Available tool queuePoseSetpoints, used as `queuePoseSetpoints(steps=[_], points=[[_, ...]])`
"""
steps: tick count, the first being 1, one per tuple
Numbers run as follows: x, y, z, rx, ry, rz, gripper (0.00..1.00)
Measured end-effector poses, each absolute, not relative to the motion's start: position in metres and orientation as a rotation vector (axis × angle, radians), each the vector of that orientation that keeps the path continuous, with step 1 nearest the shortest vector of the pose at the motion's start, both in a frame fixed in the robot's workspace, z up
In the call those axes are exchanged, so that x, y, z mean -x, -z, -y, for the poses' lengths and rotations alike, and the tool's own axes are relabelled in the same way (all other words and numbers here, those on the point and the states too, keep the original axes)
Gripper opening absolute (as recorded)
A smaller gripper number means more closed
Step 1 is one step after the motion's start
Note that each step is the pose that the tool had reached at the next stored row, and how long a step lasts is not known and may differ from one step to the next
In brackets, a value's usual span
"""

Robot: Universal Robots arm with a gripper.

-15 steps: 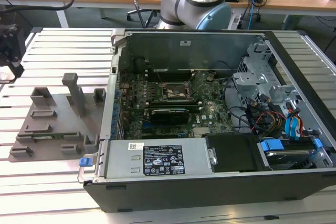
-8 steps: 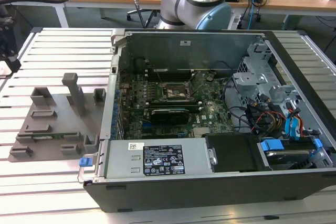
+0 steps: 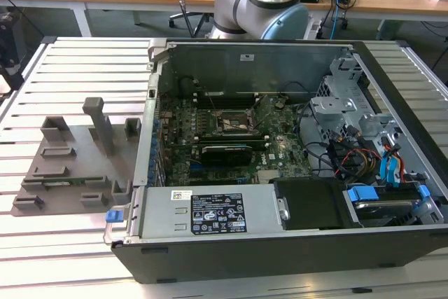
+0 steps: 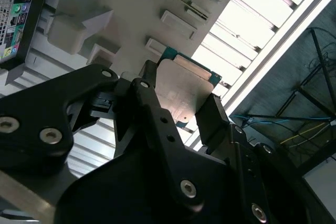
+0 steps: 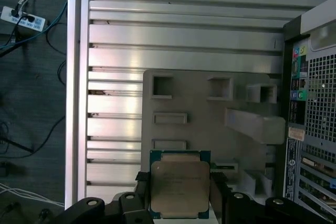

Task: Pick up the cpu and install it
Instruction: 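Pick up the cpu and move it towards the insertion slot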

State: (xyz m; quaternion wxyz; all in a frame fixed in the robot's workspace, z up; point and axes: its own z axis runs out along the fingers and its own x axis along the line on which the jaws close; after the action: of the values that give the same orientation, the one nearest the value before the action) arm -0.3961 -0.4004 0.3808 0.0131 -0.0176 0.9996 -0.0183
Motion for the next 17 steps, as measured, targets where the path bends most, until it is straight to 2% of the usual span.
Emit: queuePoseSetpoints(steps=[17], points=[[0.355,-0.381,0.400,0.055,0.057,-3.114,0.55]])
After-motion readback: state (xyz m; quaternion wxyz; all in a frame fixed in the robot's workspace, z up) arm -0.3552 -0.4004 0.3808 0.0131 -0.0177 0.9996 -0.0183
